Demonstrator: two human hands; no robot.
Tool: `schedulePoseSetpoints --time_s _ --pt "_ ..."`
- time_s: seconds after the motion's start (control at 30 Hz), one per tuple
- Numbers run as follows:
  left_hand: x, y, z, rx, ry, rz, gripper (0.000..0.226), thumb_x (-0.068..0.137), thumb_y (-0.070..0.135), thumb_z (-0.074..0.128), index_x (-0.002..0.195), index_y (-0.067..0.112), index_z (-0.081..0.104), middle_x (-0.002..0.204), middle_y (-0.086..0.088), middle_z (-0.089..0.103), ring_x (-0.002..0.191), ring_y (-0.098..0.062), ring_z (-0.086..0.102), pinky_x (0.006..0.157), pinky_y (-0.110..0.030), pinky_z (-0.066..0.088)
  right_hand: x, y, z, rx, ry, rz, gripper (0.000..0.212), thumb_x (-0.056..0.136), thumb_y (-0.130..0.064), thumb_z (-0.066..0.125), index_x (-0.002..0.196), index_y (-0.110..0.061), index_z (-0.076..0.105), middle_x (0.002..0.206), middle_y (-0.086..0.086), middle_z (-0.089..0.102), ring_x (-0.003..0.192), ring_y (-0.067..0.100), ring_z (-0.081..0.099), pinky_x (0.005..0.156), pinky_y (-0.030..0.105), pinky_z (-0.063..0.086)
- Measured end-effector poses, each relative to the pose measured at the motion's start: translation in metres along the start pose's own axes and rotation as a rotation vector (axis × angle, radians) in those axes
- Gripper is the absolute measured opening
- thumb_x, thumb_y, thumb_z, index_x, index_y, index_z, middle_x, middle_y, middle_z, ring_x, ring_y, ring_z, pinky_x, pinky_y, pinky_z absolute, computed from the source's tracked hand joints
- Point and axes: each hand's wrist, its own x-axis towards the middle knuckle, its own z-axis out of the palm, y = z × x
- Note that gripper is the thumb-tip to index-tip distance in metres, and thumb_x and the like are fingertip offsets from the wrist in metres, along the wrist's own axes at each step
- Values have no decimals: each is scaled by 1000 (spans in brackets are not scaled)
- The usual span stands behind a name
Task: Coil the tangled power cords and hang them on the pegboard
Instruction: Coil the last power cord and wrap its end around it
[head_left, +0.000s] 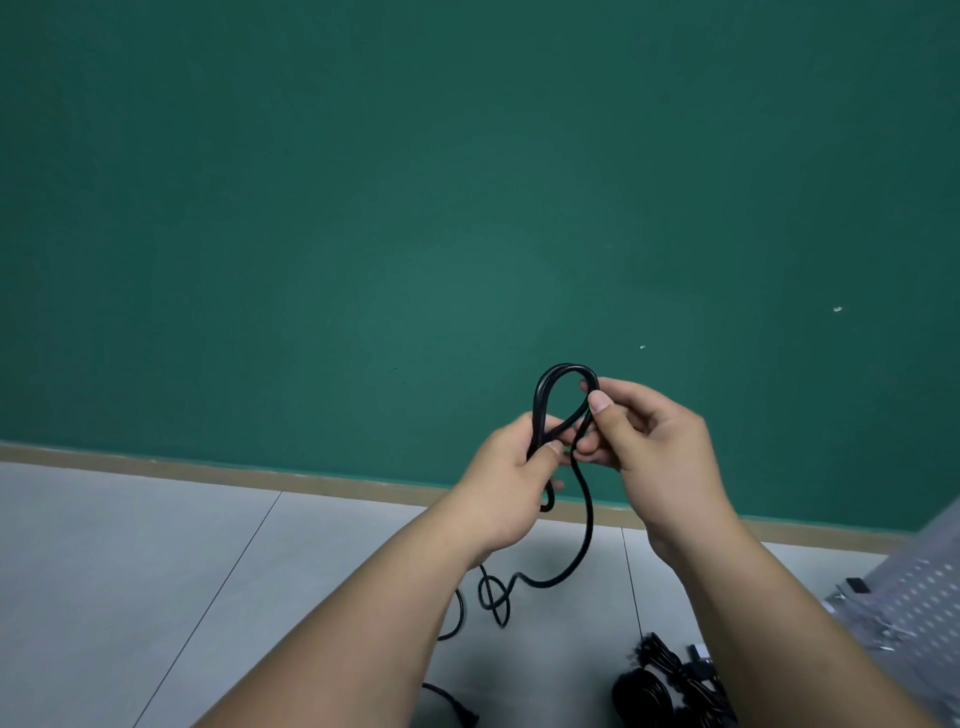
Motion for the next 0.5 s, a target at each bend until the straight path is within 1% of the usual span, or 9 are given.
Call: schedulePoseSetpoints --time_s 0.03,0.07,0.13,0.2,0.23,0.3,0.37,0.43,0.5 --pt "-1 1 0 -31 -27 -5 20 112 13 45 118 18 64 114 0 76 110 -12 72 100 -43 58 0 -1 -1 8 -6 5 16 106 -14 64 116 -17 76 73 10 67 68 16 66 67 27 60" --pt "-2 2 0 -59 -64 -11 19 113 14 43 119 15 61 111 -2 77 109 -16 75 99 -44 57 1 -2 -1 3 -3 11 15 106 -17 65 114 -19 76 72 8 66 66 16 64 63 28 58" --pt "-5 6 0 -118 -151 -30 18 115 17 39 123 10 55 99 -4 76 100 -27 78 94 -48 54 3 -1 -4 -41 14 12 13 106 -21 65 111 -21 77 70 4 63 62 15 58 58 29 53" --pt "-6 7 1 -134 -202 -28 18 116 18 38 125 11 52 89 -2 69 90 -32 77 87 -46 55 4 1 -6 -62 25 4 13 105 -21 66 113 -18 77 71 0 61 62 13 53 61 23 49" --pt "-6 7 3 -146 -222 -18 17 116 19 38 124 11 51 86 -1 63 84 -31 74 86 -48 56 5 1 -7 -46 26 6 14 104 -21 67 114 -16 76 73 -1 61 63 12 53 61 21 48" --pt "-6 8 6 -216 -269 -18 15 115 20 41 123 11 51 82 -1 52 73 -23 63 81 -52 62 7 0 -7 -7 27 21 15 104 -20 67 115 -14 76 80 -2 63 65 11 56 62 19 49" --pt "-6 10 6 -253 -305 -35 12 115 19 42 121 11 49 79 0 46 67 -18 54 67 -43 62 8 1 -8 6 26 29 15 105 -21 67 115 -14 75 82 -1 64 66 12 57 64 21 50" --pt "-6 13 4 -251 -342 -39 10 115 17 42 121 12 48 79 -2 50 65 -17 53 60 -36 57 8 2 -10 -16 24 25 16 104 -24 68 116 -18 76 87 0 70 70 14 58 70 27 50" --pt "-6 12 1 -218 -351 -31 9 115 15 42 121 11 48 82 -8 60 62 -20 57 59 -35 52 8 2 -12 -48 28 21 17 102 -27 70 117 -21 78 100 -5 78 80 8 64 77 27 50"
